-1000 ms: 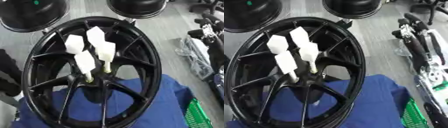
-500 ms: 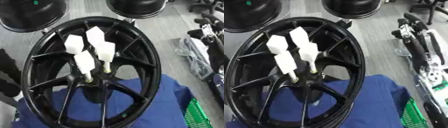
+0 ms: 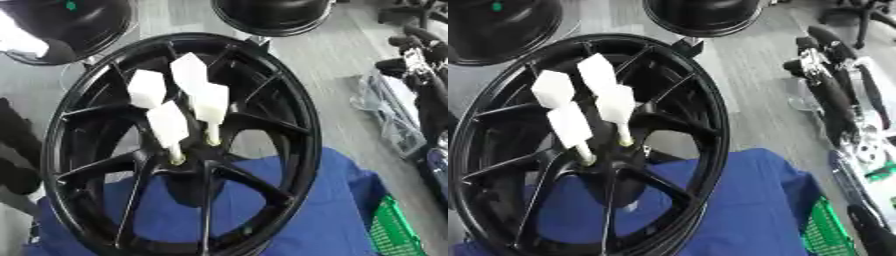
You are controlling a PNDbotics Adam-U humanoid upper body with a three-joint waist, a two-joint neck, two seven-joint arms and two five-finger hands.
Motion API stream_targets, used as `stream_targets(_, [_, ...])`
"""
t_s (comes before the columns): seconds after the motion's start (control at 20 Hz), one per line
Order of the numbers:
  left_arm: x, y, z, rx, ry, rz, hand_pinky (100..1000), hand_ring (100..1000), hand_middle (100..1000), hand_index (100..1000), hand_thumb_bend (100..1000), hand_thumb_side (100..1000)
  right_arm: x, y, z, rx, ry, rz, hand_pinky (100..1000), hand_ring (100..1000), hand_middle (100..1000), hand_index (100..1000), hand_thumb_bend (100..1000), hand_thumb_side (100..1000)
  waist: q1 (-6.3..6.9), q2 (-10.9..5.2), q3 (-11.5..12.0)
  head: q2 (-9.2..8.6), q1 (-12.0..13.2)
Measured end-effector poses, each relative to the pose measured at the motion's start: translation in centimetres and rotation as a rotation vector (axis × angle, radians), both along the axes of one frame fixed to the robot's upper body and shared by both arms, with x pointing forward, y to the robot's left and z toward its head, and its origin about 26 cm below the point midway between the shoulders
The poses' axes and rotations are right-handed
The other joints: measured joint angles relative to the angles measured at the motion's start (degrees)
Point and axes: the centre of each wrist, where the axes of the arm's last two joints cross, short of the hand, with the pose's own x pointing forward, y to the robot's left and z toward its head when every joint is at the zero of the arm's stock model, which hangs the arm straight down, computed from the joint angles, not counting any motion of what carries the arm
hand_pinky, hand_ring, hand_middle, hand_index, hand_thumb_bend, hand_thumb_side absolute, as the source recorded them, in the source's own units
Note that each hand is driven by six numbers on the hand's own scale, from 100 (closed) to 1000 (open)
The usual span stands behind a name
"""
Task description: Pull the pin out of the wheel hub.
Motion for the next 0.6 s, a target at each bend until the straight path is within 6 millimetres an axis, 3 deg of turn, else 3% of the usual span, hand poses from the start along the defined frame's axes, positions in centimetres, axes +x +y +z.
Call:
stream_targets(0.35, [0.0, -2.3, -0.4, 0.175, 0.004, -0.032, 821, 847, 784, 843, 737, 327, 0.0, 0.1, -0.1, -0.003, 0.004, 0.007, 760, 662, 798, 902, 100, 617, 0.29, -0.03, 0.0, -0.04, -0.2])
stream_targets(0.6, [1.0, -2.7, -1.1, 0.241, 0.013, 0.027, 811, 841, 777, 851, 703, 294, 0.0, 0.1, -0.1, -0.004, 0.006, 0.008, 760, 662, 798, 902, 100, 618, 0.29, -0.06, 0.0, -0.03, -0.1])
